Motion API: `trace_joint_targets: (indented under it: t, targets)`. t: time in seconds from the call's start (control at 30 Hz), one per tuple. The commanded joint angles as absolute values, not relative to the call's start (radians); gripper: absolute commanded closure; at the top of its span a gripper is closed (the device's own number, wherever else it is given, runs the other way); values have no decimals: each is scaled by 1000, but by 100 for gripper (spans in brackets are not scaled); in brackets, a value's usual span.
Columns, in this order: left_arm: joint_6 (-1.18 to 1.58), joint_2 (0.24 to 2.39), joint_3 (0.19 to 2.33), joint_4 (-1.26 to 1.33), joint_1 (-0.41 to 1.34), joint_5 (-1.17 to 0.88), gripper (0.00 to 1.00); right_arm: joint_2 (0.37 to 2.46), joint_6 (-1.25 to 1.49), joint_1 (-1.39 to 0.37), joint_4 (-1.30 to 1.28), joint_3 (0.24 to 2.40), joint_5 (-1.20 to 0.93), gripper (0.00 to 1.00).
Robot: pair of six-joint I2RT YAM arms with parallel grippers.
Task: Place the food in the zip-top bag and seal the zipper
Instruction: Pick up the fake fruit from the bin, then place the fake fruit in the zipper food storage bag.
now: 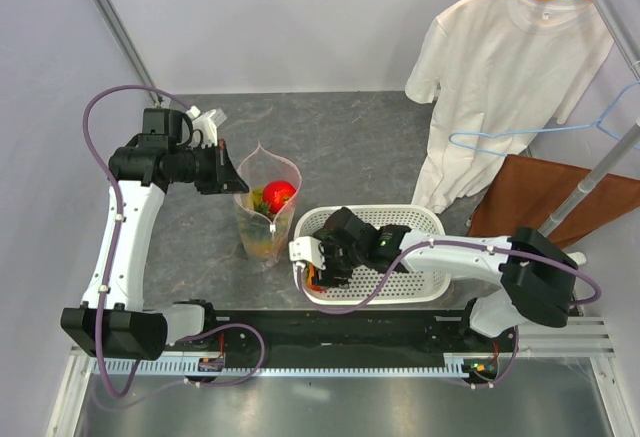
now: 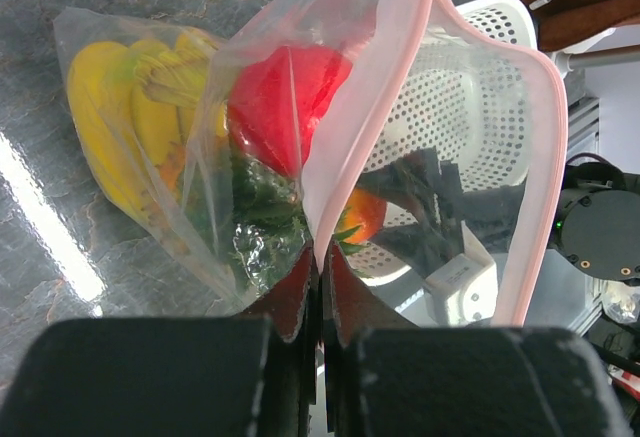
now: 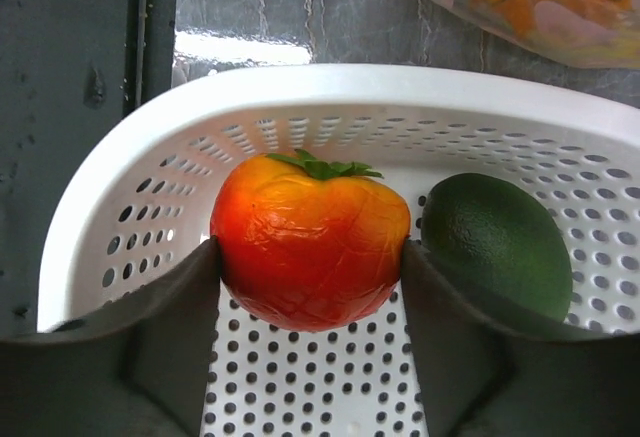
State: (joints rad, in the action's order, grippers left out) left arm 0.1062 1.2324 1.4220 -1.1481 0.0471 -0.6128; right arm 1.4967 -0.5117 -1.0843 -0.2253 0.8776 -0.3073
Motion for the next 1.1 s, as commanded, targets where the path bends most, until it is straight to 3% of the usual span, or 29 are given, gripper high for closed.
trace_joint_targets:
  t: [0.0,0.2,0.37,0.5,0.8,1.07]
  targets:
    - [104,1210,1414,-1120,46,-634,98,1424,-468,-1088,-262,879,-292,42]
    - [117,1209,1413,-1115,46,-637,98,1266,-439,-1085,-396,939,-230,52]
    - [120,1209,1413,-1112,46,-638,98,1160,-410,-1074,-518,1041,-189,53]
    - [120,1213,1414,-1114,46,-635,98,1146,-367,-1066,-572,1248,-163,53]
    - [120,1221,1413,-1109,46,-640,98,1411,-253,-1066,-647,1898,-222,54]
    - [130,1206,1427,-1111,46,-649,98,1620,-319,-1066,-614,1963,-146,55]
